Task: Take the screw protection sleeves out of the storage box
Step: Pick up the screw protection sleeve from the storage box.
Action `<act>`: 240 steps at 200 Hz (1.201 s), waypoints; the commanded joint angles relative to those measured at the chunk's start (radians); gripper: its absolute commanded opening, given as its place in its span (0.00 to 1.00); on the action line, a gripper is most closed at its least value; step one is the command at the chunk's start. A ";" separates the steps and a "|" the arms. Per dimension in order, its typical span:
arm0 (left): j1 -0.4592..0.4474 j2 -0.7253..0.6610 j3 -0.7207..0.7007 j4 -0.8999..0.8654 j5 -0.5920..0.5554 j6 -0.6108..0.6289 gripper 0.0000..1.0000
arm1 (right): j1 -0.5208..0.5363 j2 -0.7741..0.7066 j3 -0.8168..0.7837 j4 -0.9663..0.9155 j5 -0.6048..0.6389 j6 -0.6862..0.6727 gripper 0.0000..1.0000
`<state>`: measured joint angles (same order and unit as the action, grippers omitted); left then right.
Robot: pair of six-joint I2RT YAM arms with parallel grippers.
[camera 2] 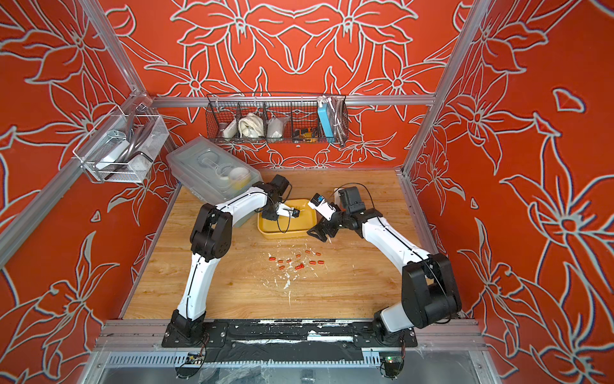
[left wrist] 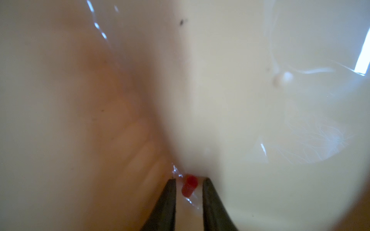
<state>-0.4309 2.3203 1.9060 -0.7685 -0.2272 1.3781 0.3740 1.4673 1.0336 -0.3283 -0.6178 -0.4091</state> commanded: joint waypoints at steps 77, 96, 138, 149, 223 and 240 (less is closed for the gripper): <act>0.003 -0.032 0.025 -0.072 0.066 -0.112 0.00 | 0.003 0.006 -0.015 -0.001 0.009 -0.014 0.97; 0.003 -0.074 0.022 -0.085 0.091 -0.156 0.00 | 0.003 0.005 -0.015 0.000 0.009 -0.013 0.97; 0.003 -0.197 -0.050 -0.097 0.154 -0.282 0.00 | 0.002 0.002 -0.014 0.001 0.010 -0.013 0.97; 0.002 -0.236 -0.080 -0.109 0.179 -0.320 0.00 | 0.002 0.000 -0.014 0.000 0.013 -0.013 0.97; 0.015 -0.609 -0.420 -0.267 0.481 -0.596 0.00 | -0.013 -0.038 -0.009 -0.010 0.044 -0.028 0.97; 0.014 -0.672 -0.545 -0.241 0.500 -0.632 0.00 | -0.018 -0.037 -0.009 -0.010 0.046 -0.030 0.97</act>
<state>-0.4198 1.7226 1.4887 -0.9569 0.1528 0.8543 0.3668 1.4536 1.0328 -0.3286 -0.5903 -0.4217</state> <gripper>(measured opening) 0.048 0.969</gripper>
